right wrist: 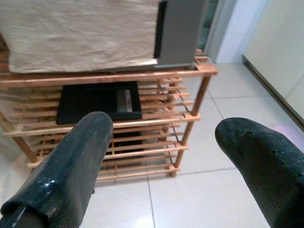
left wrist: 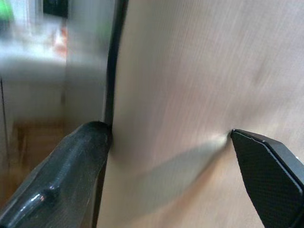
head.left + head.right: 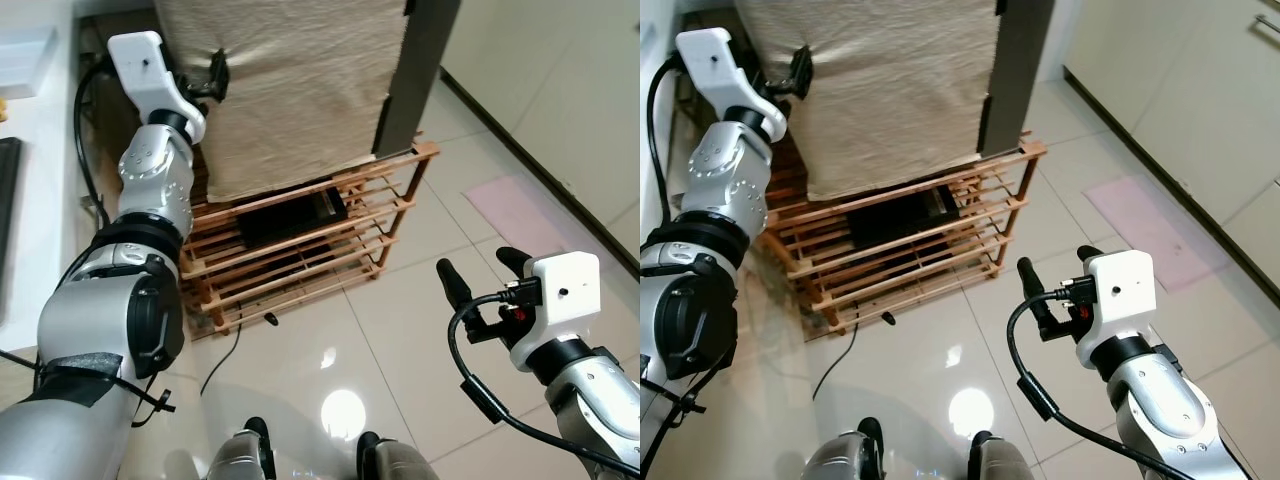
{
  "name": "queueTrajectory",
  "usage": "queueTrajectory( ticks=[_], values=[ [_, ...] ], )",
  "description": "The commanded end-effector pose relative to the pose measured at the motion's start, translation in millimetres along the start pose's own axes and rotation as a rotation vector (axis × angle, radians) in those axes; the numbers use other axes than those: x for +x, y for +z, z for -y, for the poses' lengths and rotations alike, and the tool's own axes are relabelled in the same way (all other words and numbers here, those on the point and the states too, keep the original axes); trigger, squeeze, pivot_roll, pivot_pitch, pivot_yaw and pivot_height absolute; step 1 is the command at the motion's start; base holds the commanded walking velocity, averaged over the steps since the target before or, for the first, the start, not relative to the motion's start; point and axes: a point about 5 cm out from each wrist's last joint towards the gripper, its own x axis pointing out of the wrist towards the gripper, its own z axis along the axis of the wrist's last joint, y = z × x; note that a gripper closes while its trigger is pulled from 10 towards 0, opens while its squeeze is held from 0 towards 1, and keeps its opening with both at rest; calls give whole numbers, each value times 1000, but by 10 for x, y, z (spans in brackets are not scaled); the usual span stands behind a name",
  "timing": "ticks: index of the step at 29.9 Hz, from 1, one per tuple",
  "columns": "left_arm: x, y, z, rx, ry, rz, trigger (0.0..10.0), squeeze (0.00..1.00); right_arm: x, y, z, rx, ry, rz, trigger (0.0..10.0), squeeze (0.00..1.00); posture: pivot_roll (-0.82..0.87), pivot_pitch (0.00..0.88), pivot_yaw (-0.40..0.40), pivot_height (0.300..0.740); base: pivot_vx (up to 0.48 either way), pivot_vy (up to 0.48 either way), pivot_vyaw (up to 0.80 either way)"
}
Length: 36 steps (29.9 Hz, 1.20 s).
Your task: Restocking fridge
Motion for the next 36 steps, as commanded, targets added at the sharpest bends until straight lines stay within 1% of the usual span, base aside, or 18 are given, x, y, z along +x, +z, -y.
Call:
queueTrajectory(
  ticks=[1, 2, 3, 4, 5, 6, 10, 11, 12, 13, 14, 17, 18, 20, 21, 26, 32, 36],
  values=[
    [-87, -182, -45, -37, 2, -52, 10000, 494, 6, 6, 0, 1, -9, 7, 10000, 0, -234, 205, -14, 740, 0, 0, 0],
    [-93, -129, -59, -57, -11, 5, 10000, 0, 34, 16, -13, 6, -2, 20, 10000, 0, -217, 192, -12, 740, 0, 0, 0],
    [-97, -91, -69, -68, -18, 45, 10000, 0, 52, 23, -21, 8, 3, 29, 10000, 0, -217, 192, -12, 740, 0, 0, 0],
    [-97, -91, -69, -68, -18, 45, 10000, 0, 52, 23, -21, 8, 3, 29, 10000, 0, -217, 192, -12, 740, 0, 0, 0],
    [-104, -41, -62, -63, -40, 95, 10000, 0, 86, 43, -36, 17, 11, 47, 10000, 0, -197, 181, -15, 740, 0, 0, 0],
    [-131, 38, -51, -56, -53, 186, 10000, 0, 145, 85, -62, 32, 29, 83, 10000, 0, -179, 175, -14, 740, 0, 0, 0],
    [-184, 87, -68, -38, -38, 255, 10000, 0, 221, 112, -110, 40, 58, 107, 10000, 0, -152, 163, -13, 740, 0, 0, 0],
    [-273, 69, -83, 7, -18, 280, 10000, 0, 251, 95, -133, 44, 72, 108, 10000, 0, -126, 147, -13, 740, 0, 0, 0],
    [-273, 69, -83, 7, -18, 280, 10000, 0, 251, 95, -133, 44, 72, 108, 10000, 0, -126, 147, -13, 740, 0, 0, 0],
    [-331, 50, -84, 25, -17, 288, 10000, 0, 263, 80, -143, 45, 75, 106, 10000, 0, -120, 143, -12, 740, 0, 0, 0],
    [-448, -17, -89, 60, -22, 275, 10000, 0, 280, 57, -161, 49, 80, 106, 10000, 0, -107, 133, -11, 740, 0, 0, 0],
    [-700, -131, -59, 86, -48, 217, 10000, 0, 305, 26, -190, 57, 86, 109, 10000, 0, -73, 105, 0, 740, 0, 0, 0],
    [-700, -131, -59, 86, -48, 217, 10000, 0, 305, 26, -190, 57, 86, 109, 10000, 0, -73, 105, 0, 740, 0, 0, 0],
    [-865, -157, 59, 106, -102, 166, 10000, 0, 336, 8, -202, 46, 73, 110, 10000, 0, -51, 87, 5, 740, 0, 0, 0],
    [-923, -175, 118, 92, -129, 125, 10000, 0, 352, 2, -207, 40, 62, 110, 10000, 0, -40, 78, 7, 740, 0, 0, 0],
    [-1206, -171, 513, 97, -248, 55, 10000, 0, 356, -17, -168, 27, -21, 124, 10000, 0, -12, 53, 2, 740, 0, 0, 0],
    [-1339, -228, 660, 74, -241, -14, 10000, 0, 415, 18, -138, 58, -89, 166, 10000, 0, -10, 23, 8, 740, 0, 0, 0],
    [-1318, -211, 748, 65, -261, -34, 10000, 0, 463, 85, -141, 66, -100, 196, 10000, 0, -10, 10, 12, 740, 0, 0, 0]
  ],
)
